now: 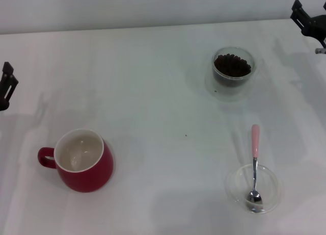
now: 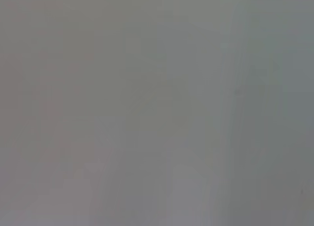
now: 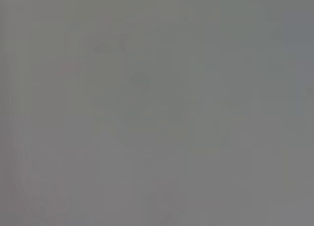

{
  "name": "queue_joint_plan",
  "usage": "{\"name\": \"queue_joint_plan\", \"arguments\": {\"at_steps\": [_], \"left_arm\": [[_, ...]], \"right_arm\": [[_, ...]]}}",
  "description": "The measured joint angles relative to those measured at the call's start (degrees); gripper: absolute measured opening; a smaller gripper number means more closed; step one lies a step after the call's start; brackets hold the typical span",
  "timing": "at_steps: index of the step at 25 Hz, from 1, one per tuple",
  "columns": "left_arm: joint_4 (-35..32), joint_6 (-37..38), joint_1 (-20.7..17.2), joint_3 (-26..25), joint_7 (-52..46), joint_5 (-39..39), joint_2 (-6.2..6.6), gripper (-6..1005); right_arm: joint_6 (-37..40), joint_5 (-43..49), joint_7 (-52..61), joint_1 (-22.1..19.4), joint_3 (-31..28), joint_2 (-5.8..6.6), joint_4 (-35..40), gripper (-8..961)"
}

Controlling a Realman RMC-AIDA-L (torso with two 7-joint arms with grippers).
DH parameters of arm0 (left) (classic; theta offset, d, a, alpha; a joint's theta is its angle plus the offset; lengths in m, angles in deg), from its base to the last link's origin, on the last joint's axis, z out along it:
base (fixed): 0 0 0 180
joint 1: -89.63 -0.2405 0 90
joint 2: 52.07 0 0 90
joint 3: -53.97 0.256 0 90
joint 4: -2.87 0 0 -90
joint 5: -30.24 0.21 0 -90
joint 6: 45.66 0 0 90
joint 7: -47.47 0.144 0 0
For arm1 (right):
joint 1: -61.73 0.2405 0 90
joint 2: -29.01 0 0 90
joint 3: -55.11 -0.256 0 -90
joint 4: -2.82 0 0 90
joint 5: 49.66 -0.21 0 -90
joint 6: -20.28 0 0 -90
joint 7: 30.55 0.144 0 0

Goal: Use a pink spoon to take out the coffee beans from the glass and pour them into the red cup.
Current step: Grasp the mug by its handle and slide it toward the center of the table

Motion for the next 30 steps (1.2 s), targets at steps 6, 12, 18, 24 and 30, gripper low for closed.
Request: {"name": "queue_joint_plan", "arguments": {"at_steps": [6, 12, 18, 24, 30], "left_arm": [[-0.36, 3.04, -2.39, 0.28, 0.00, 0.17, -0.12, 878], [-1.53, 3.90, -4.41, 0.51, 0.00, 1.14, -0.07, 878], [-1.53, 6.24, -8.04, 0.55, 0.00, 7.25, 0.01, 879], [-1.11, 10.33, -14.08, 0.56, 0.00, 14.20, 0.10, 878], [-0.24, 14.25, -20.03, 0.55, 0.00, 18.37, 0.22, 878]], "right_arm": [[-0.09, -0.71, -0.03, -0.29, -0.09, 0.11, -0.23, 864], [-0.10, -0.72, -0.04, -0.33, -0.07, 0.09, -0.46, 865], [-0.10, -0.72, -0.04, -0.23, 0.04, 0.10, -0.09, 865], [-0.35, -0.72, -0.06, 0.20, 0.01, 0.25, 0.17, 865], [-1.95, -0.55, -0.39, 1.34, 0.30, 0.22, 1.52, 865]]}}
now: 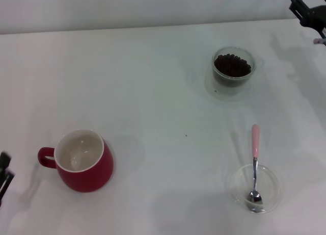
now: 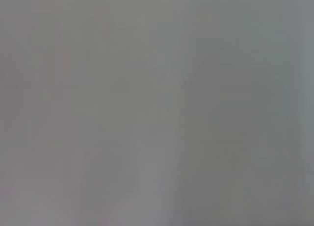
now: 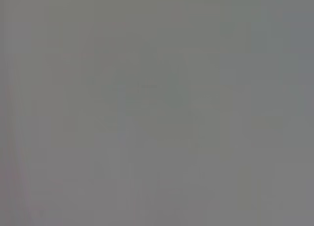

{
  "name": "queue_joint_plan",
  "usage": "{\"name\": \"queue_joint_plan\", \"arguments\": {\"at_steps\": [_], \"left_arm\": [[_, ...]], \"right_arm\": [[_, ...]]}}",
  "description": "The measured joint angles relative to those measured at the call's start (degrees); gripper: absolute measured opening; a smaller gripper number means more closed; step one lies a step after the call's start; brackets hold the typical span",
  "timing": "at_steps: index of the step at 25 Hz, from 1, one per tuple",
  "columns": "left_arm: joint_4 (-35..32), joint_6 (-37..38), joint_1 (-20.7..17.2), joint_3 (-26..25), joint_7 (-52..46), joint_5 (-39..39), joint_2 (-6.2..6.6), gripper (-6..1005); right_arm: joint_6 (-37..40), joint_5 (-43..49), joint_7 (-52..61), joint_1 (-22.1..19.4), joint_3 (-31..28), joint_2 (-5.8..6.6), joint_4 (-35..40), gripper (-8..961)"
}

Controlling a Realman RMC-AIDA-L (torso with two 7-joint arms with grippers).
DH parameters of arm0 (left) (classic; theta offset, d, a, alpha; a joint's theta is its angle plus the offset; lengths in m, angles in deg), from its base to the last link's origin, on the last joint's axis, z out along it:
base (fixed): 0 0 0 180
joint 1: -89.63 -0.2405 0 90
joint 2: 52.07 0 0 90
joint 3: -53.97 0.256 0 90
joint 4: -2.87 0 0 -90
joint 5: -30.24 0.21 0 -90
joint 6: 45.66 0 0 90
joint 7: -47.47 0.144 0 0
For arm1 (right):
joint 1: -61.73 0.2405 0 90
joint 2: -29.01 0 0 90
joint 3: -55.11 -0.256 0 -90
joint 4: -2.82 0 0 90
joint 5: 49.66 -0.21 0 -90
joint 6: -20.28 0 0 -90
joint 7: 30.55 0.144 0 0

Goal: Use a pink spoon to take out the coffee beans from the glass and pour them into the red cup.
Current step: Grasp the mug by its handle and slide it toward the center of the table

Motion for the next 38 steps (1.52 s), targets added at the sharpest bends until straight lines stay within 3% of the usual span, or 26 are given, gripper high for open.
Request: {"name": "queue_joint_plan", "arguments": {"at_steps": [1, 5, 10, 16, 23, 38], "left_arm": [[1.54, 2.57, -2.41, 0.07, -0.45, 0.96, 0.01, 877], [6.05, 4.17, -3.59, 0.84, -4.71, 3.87, 0.13, 877], [15.30, 4.40, -1.01, 1.49, -14.88, 9.15, 0.18, 877], [20.39, 2.92, 3.97, 1.49, -16.82, 12.69, 0.18, 876], [21.50, -0.30, 8.15, 1.48, -17.71, 15.44, 0.25, 876], [21.11, -4.79, 10.49, 1.49, -17.76, 16.18, 0.19, 875]], "right_arm": [[-0.11, 0.03, -0.13, 0.27, 0.04, -0.02, 0.04, 864], [-0.37, -0.07, -1.24, 1.24, 0.00, -0.04, 0.05, 864], [-0.77, -0.07, -1.54, 1.98, 0.09, -0.01, 0.07, 864], [-0.85, -0.07, -1.53, 1.77, -0.18, -0.04, 0.07, 864], [-0.87, -0.17, -1.11, 1.57, -0.33, -0.17, 0.07, 865], [-0.86, -0.22, -0.63, 1.99, -0.29, -0.30, 0.06, 865]]}}
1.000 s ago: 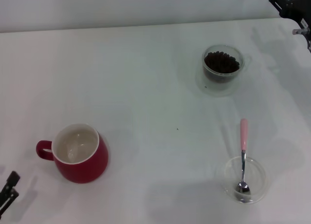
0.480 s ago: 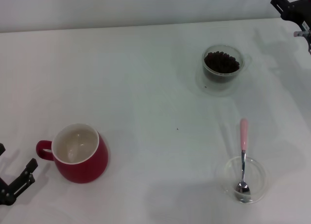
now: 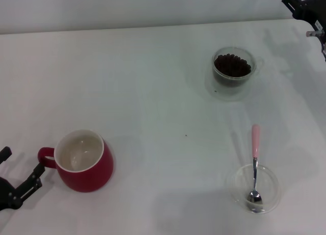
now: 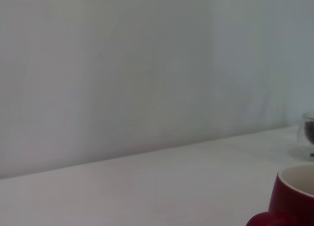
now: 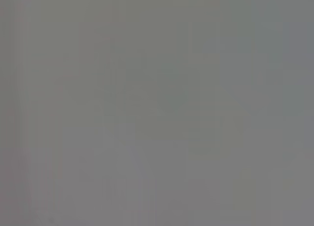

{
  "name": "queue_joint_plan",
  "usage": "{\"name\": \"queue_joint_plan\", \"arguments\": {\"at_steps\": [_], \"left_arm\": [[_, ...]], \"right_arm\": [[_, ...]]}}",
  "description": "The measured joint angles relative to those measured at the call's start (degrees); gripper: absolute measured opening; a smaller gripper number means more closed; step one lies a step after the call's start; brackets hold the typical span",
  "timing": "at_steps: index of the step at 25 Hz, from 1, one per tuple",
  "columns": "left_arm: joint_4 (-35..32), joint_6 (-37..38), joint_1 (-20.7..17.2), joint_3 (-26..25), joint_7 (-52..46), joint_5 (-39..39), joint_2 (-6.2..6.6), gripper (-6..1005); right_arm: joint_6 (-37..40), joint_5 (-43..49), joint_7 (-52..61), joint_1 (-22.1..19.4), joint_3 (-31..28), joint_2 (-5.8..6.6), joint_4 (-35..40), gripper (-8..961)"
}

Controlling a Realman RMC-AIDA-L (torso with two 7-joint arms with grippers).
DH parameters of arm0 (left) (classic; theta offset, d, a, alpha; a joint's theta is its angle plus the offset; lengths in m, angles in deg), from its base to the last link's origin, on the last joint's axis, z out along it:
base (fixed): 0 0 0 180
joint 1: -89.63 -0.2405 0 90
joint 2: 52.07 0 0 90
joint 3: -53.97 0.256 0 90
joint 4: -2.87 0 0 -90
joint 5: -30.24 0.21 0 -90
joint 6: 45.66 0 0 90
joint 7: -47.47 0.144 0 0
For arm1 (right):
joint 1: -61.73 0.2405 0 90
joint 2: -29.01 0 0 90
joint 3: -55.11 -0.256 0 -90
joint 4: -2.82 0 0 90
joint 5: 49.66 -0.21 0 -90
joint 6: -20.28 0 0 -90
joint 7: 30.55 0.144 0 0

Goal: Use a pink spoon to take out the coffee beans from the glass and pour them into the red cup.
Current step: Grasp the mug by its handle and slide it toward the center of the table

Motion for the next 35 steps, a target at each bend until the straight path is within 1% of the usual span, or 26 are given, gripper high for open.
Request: {"name": "queue_joint_plan", "arguments": {"at_steps": [12, 17, 22, 30, 35], "left_arm": [[-0.76, -2.64, 2.42, 0.00, 0.12, 0.70, -0.16, 875], [-1.75, -5.07, 3.16, 0.00, 0.40, 0.70, -0.11, 876], [-2.35, -5.62, 3.44, -0.05, 0.99, 0.58, -0.20, 875], [-5.19, -6.62, 3.24, -0.60, 7.18, -0.13, -0.38, 612], [-5.68, -6.96, 3.55, -0.62, 7.49, -0.20, -0.36, 443]], "right_arm": [[0.43, -0.25, 2.20, 0.10, 0.00, 0.16, 0.00, 864], [0.44, -0.53, 2.21, -0.05, 0.00, 0.09, 0.00, 864], [0.06, -0.57, 2.21, 0.04, 0.04, 0.08, -0.02, 864], [0.03, -0.57, 2.30, -0.03, 0.00, 0.16, -0.02, 864], [0.02, -0.57, 2.30, 0.13, -0.01, 0.18, -0.01, 865]]}}
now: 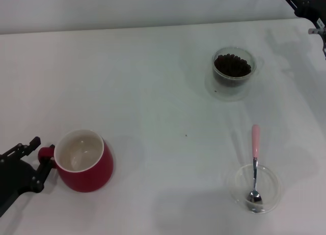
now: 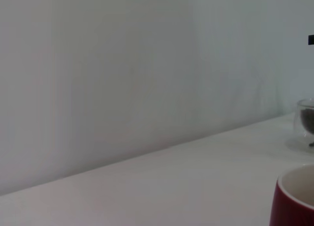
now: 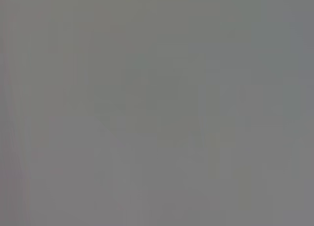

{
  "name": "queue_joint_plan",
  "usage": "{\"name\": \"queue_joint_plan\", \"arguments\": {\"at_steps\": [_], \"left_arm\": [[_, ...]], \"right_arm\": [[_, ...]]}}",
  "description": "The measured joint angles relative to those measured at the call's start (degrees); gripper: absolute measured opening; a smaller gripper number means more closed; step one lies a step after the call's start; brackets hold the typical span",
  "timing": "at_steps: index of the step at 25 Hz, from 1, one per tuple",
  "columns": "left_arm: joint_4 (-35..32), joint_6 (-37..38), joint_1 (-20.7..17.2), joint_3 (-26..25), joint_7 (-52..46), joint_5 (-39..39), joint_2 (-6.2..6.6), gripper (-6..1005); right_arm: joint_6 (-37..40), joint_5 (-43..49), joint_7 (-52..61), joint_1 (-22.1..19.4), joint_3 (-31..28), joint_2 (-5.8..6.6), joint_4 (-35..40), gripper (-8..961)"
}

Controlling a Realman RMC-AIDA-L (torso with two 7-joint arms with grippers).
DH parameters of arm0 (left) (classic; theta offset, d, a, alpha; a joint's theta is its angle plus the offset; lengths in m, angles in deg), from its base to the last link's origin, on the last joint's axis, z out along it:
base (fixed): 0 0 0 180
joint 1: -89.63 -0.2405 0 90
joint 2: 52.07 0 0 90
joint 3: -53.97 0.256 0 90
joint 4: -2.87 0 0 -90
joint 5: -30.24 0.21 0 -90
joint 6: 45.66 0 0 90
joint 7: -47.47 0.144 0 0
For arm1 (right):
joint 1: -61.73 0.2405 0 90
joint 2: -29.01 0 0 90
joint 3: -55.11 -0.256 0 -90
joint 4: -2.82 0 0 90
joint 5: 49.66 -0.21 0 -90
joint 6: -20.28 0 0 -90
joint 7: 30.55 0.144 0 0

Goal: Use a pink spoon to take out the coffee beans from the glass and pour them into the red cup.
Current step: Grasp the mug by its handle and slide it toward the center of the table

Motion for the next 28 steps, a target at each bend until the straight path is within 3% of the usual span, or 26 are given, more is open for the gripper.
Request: {"name": "queue_joint_plan", "arguments": {"at_steps": [3, 17, 28], "left_arm": [[-0.27, -0.06, 0.10, 0.00, 0.18, 0.00, 0.03, 348], [-3.43, -4.30, 0.61, 0.27, 0.52, 0.25, -0.13, 348], [-6.03, -4.48, 0.36, 0.03, 3.03, 0.01, -0.09, 275]], "right_arm": [[0.00, 0.00, 0.00, 0.00, 0.00, 0.00, 0.01, 864], [0.01, 0.01, 0.12, -0.21, 0.00, -0.07, 0.02, 865], [0.21, 0.01, 0.79, -0.42, 0.03, -0.07, 0.02, 862]]}}
